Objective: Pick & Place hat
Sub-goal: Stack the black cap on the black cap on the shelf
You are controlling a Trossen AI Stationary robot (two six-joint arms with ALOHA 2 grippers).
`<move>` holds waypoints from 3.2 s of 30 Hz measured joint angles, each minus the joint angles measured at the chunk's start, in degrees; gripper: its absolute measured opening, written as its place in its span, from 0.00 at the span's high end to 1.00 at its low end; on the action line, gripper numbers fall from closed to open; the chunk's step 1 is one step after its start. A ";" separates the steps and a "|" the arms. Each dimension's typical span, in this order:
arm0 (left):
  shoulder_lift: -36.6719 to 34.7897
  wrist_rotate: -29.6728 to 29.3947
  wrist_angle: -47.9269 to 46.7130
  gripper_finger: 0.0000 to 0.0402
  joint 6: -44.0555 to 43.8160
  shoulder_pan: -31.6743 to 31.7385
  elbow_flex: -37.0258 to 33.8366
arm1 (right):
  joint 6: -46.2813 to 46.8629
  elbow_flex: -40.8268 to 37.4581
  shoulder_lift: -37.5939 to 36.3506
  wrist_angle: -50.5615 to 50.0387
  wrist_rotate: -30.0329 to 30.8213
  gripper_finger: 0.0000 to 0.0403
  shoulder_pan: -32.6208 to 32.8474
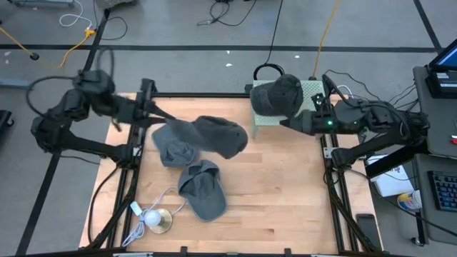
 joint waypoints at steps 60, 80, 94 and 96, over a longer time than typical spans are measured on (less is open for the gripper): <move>1.42 -6.72 8.02 0.98 32.67 -8.13 -0.04 | 20.76 0.02 18.88 52.59 -28.30 0.38 -7.55; 2.32 -8.56 12.44 0.98 32.93 -8.18 -0.02 | 12.82 -0.02 27.78 97.10 -29.62 0.38 -10.37; 2.19 -10.04 14.29 0.98 34.02 -8.18 0.02 | 5.63 -0.09 26.24 100.18 -26.70 0.38 -6.51; 2.21 -10.33 14.17 0.98 34.00 -8.16 0.02 | 9.26 -0.03 26.12 97.76 -24.88 0.38 -6.49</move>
